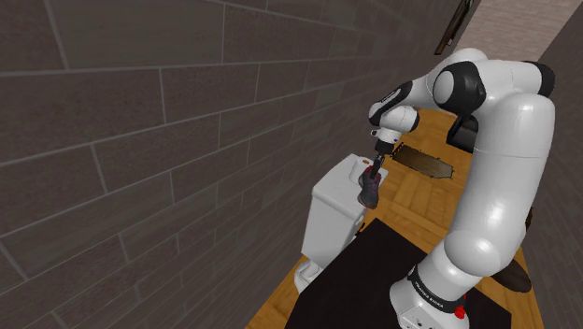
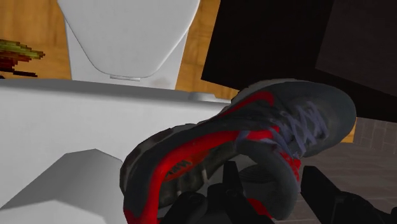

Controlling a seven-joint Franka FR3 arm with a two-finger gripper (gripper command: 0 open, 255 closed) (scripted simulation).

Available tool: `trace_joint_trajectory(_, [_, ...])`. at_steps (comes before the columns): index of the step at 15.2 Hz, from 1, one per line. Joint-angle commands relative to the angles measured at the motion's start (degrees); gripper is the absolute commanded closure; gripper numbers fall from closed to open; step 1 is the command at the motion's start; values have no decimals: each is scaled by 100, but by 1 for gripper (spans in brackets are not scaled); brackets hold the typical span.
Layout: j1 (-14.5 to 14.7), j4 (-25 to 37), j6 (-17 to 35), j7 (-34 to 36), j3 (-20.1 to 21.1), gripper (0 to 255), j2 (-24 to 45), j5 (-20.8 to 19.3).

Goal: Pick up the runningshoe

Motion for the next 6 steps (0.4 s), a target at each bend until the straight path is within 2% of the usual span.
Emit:
trace_joint_trajectory(1, [39,11,-112,63,-52,255,-133,-96])
trace_joint_trajectory(6, [89,62,-295,158,-114,255,-310,-229])
